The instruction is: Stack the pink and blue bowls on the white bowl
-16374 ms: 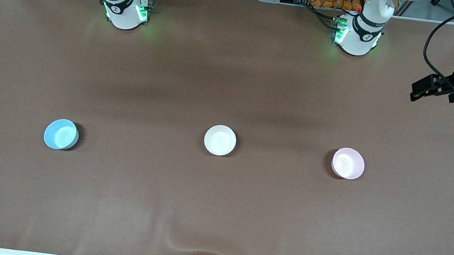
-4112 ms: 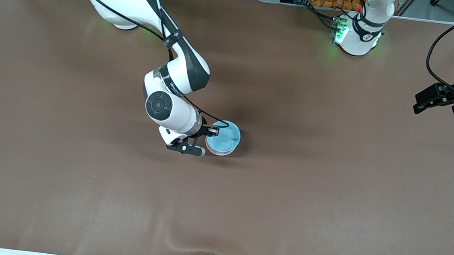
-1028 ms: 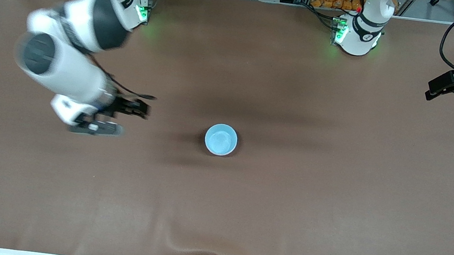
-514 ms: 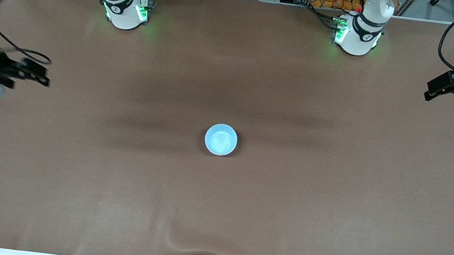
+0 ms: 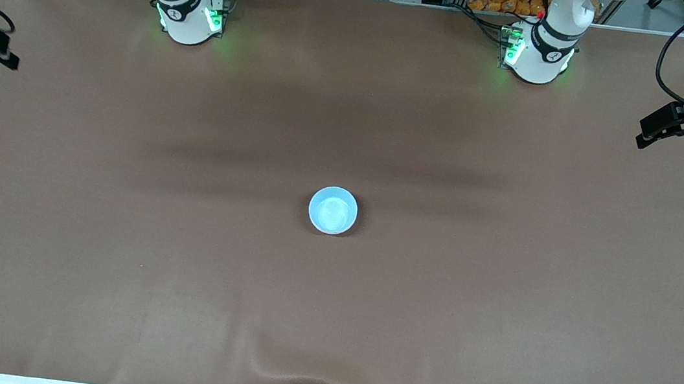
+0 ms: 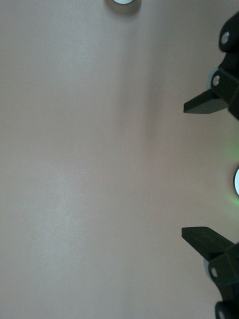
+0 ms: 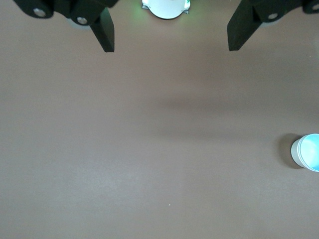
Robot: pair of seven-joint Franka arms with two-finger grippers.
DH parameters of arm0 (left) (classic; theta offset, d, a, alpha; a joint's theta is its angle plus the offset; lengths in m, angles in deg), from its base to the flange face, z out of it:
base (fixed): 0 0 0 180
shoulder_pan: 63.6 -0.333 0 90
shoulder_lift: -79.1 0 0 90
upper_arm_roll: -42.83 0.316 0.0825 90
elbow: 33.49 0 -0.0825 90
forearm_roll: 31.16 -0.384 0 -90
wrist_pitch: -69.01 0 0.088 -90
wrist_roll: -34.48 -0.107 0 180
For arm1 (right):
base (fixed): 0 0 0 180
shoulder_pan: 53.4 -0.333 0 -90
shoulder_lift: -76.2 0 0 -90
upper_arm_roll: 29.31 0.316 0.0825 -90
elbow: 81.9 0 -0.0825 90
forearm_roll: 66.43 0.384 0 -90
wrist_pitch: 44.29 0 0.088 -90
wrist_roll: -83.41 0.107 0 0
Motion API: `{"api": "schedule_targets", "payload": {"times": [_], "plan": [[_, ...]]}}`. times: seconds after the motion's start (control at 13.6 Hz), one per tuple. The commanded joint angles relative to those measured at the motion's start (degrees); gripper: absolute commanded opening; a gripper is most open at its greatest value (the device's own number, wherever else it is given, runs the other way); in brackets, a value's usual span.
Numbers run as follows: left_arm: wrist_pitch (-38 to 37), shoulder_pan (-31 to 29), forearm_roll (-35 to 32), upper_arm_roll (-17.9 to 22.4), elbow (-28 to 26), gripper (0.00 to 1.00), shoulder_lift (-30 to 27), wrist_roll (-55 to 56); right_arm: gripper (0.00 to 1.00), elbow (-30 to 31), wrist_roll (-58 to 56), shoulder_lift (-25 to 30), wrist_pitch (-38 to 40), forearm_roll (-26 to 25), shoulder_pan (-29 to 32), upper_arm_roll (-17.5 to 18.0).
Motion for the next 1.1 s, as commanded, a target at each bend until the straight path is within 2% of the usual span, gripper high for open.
{"api": "schedule_targets", "payload": {"times": [0.0, 0.22, 1.03], "plan": [[0.2, 0.0, 0.3, -0.2, -1.8, 1.00, -1.8, 0.0, 1.00, 0.4, 3.9, 1.3, 1.0, -3.5, 2.1, 3.9], [-0.6, -0.1, 0.3, -1.3, -1.3, 1.00, -1.8, 0.1, 1.00, 0.4, 4.6, 1.3, 1.3, -3.9, 2.3, 4.1], [-2.8, -0.1, 0.8, -1.2, 2.4, 1.00, -0.9, 0.0, 1.00, 0.1, 4.1, 0.8, -0.4, -4.8, 2.0, 4.0]]}}
